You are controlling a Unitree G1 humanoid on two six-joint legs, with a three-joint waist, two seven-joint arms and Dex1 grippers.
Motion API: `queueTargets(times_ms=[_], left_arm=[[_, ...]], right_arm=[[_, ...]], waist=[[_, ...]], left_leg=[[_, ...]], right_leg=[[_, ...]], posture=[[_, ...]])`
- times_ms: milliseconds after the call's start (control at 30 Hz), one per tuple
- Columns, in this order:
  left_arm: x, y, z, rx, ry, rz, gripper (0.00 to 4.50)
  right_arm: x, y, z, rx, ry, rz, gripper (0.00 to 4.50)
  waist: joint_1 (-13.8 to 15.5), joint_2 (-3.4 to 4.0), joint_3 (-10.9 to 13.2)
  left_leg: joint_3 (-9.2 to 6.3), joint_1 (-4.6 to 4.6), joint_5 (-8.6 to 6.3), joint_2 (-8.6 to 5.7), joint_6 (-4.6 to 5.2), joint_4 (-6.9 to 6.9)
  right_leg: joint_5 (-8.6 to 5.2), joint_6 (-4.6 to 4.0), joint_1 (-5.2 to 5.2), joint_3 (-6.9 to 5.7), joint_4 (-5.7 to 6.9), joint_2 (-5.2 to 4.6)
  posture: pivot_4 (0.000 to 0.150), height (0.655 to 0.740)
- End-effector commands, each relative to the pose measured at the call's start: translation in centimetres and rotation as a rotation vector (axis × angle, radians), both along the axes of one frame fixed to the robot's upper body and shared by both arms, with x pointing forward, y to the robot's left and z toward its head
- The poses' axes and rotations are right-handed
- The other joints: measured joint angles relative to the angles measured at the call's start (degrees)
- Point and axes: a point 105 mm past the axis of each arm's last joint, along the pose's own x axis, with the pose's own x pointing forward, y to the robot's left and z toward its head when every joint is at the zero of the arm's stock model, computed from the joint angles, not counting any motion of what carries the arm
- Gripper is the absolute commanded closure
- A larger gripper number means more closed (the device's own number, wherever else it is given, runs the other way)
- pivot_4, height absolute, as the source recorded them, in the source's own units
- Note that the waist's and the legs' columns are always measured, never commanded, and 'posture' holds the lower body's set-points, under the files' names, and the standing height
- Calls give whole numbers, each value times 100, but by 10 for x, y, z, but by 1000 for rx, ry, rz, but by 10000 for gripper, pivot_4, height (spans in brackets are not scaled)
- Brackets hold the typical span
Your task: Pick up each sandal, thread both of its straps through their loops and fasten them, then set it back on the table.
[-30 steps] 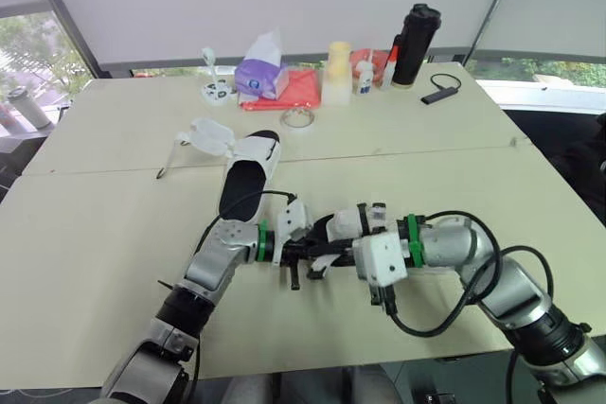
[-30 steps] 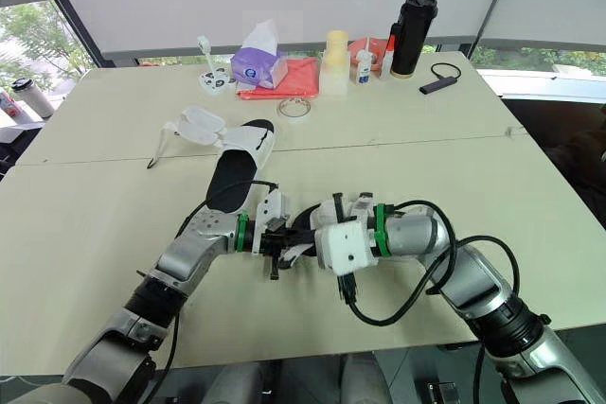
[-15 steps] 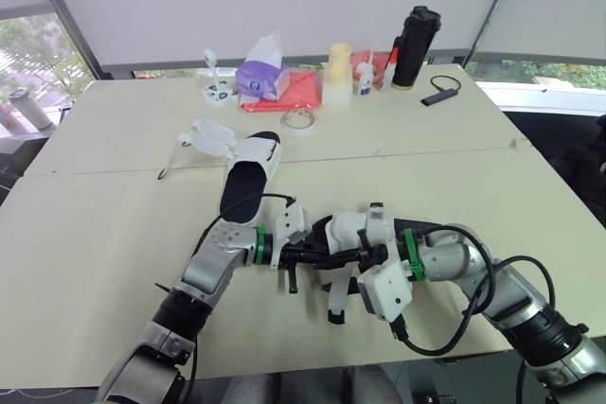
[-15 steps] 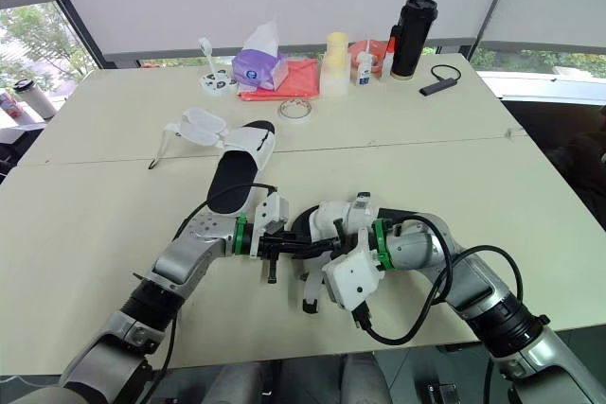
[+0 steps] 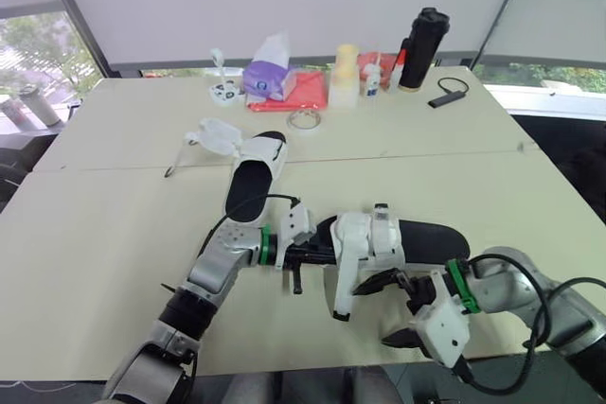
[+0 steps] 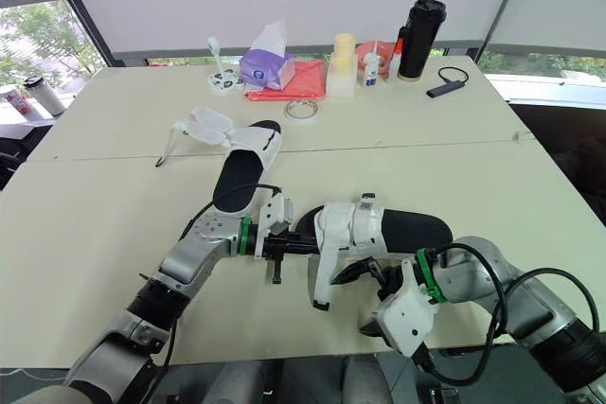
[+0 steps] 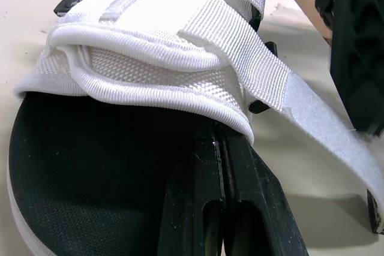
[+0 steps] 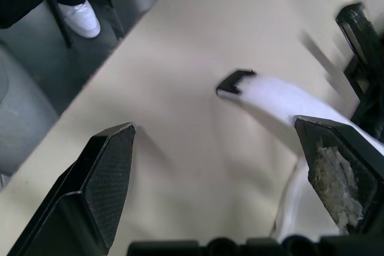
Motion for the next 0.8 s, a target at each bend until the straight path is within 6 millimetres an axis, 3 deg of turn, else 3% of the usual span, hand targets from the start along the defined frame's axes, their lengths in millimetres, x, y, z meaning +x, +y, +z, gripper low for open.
queueTargets(times_ms=[33, 267, 467, 633, 800], left_arm=[[-1, -6, -2, 12, -8, -24, 45000], [3, -10, 0, 7, -26, -32, 45000], [4, -9, -2, 20, -47, -37, 45000], [4, -9, -2, 21, -51, -36, 45000], [4, -8, -2, 24, -53, -32, 45000]], right_arm=[[5, -3, 24, 97, 97, -148, 170], [0, -8, 33, 229, 559, -494, 170], [2, -11, 28, 217, 895, -774, 170], [-3, -2, 34, 261, 1110, -839, 170], [3, 11, 24, 317, 1275, -926, 170]], waist=[[2, 0, 0], [11, -1, 0], [6, -1, 0], [12, -1, 0], [6, -4, -1]], left_leg=[[0, 0, 0, 0, 0, 1], [-4, -4, -1, 3, 2, 1], [-5, -6, -3, 5, 4, 1], [-6, -15, -6, 6, 9, -1], [-4, -20, -9, 6, 16, 0]], right_leg=[[0, 0, 1, 0, -2, 0], [-1, -4, 2, 0, -5, -5], [0, -6, 0, -1, -15, -8], [0, -7, -3, -4, -28, -9], [6, -9, -1, -4, -47, -8]], posture=[[1500, 7400], [1500, 7400], [1500, 7400], [1500, 7400], [1500, 7400]])
